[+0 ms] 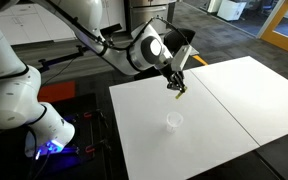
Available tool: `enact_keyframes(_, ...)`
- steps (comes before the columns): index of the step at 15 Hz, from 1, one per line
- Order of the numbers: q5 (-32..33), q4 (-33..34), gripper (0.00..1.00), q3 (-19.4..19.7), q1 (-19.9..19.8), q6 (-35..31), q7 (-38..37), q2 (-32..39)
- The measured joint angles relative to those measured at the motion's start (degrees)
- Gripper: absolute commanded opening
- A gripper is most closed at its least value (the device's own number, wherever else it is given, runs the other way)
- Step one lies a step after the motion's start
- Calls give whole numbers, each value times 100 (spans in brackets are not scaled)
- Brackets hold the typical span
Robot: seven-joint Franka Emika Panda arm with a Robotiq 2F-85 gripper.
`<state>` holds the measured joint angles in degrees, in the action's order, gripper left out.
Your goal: Put the yellow marker inside the clear cup then take it out of the cup
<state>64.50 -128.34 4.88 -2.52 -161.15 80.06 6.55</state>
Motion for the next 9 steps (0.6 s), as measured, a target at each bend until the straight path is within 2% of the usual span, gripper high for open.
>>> enact_keyframes(4, -1729, 50, 5, -267, -41, -342, 1864, 314)
enact_keyframes(7, -3135, 195, 5, -846, -246, -298, 3303, 667)
enact_keyframes(9, -3958, 402, 5, -1267, -439, -37, 4207, 878)
